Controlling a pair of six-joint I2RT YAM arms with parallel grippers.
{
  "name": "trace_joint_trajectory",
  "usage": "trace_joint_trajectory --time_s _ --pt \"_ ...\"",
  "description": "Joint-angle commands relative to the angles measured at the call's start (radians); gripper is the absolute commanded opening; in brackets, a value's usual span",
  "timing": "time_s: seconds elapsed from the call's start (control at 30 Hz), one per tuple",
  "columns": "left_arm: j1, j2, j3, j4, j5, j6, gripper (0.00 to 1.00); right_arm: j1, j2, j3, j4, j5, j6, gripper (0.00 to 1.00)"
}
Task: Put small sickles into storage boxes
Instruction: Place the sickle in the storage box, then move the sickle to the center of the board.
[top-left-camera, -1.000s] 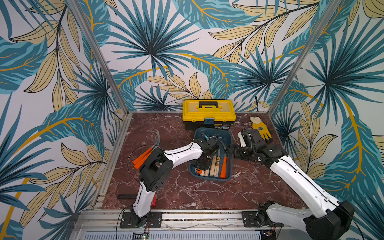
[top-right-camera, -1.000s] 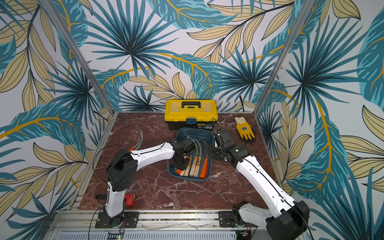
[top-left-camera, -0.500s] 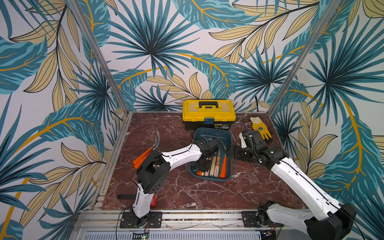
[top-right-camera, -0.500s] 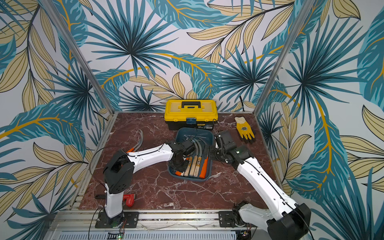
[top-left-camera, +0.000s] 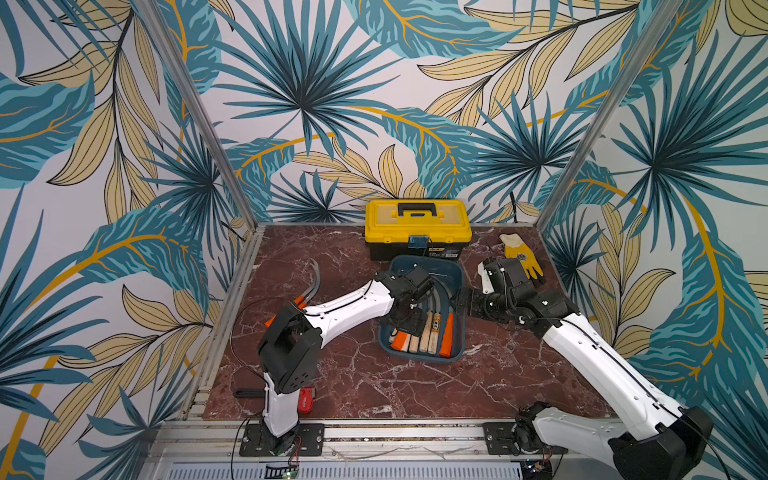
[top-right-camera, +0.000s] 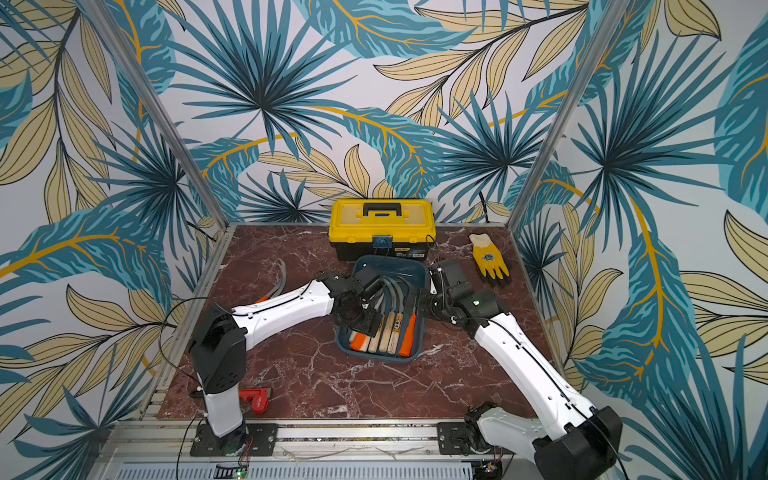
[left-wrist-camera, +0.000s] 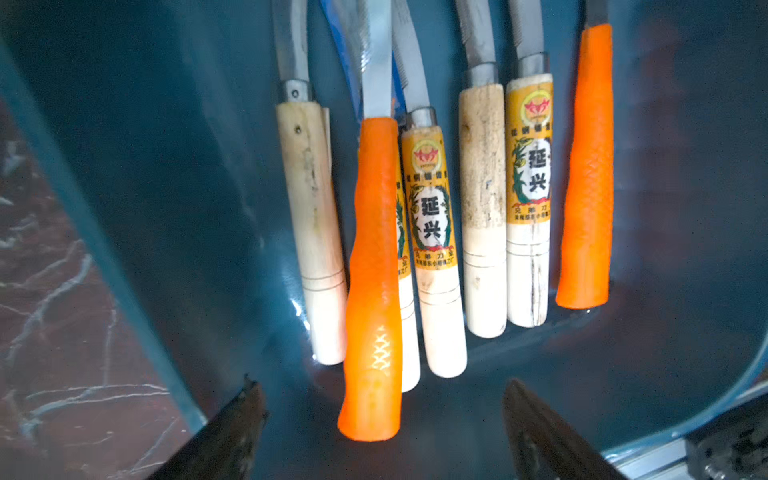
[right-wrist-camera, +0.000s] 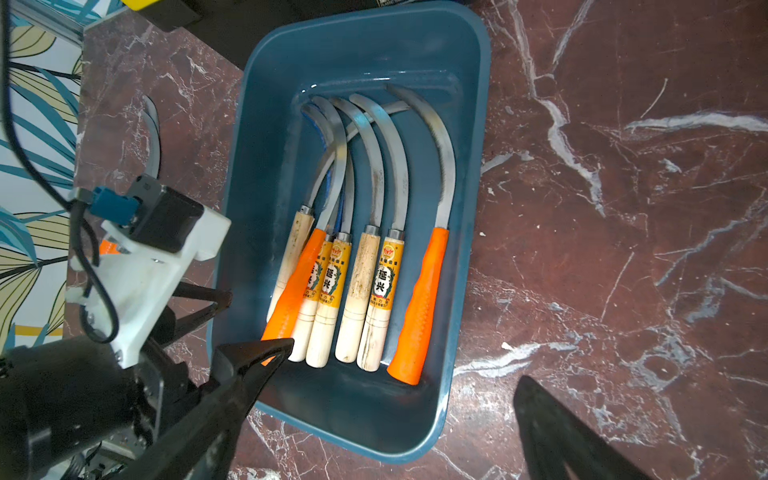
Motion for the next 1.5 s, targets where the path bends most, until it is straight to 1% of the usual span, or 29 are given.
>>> trace_joint_trajectory --time_s 0.0,0.13,0.37,0.67,0.83,1.23,1.47 --pt "0.024 -0.056 0.031 -0.006 -0.015 0.017 0.99 -0.003 0.022 0.023 0.010 -0.024 -0.007 0.99" --pt "0.064 -0.091 0.026 -0.006 -0.027 0.032 0.99 -0.003 0.043 0.042 0.022 -0.040 -0.008 1.00" --pt "0.160 -0.149 -0.006 -0.006 -0.039 0.065 0.99 -0.002 0.099 0.096 0.032 -0.070 -0.017 0.99" --pt "0.285 -0.204 -0.071 -0.006 -0.030 0.087 0.99 0.001 0.188 0.163 0.066 -0.122 -0.018 0.99" --pt "0.354 -0.237 -0.115 -0.005 -0.023 0.094 0.99 0.013 0.227 0.182 0.102 -0.128 -0.014 0.99" --pt "0.558 -0.289 -0.215 -0.005 -0.003 0.095 0.99 0.073 0.379 0.304 0.113 -0.166 -0.043 1.00" --pt "0.687 -0.270 -0.238 -0.005 0.014 0.107 0.99 0.089 0.450 0.345 0.124 -0.210 -0.049 1.00"
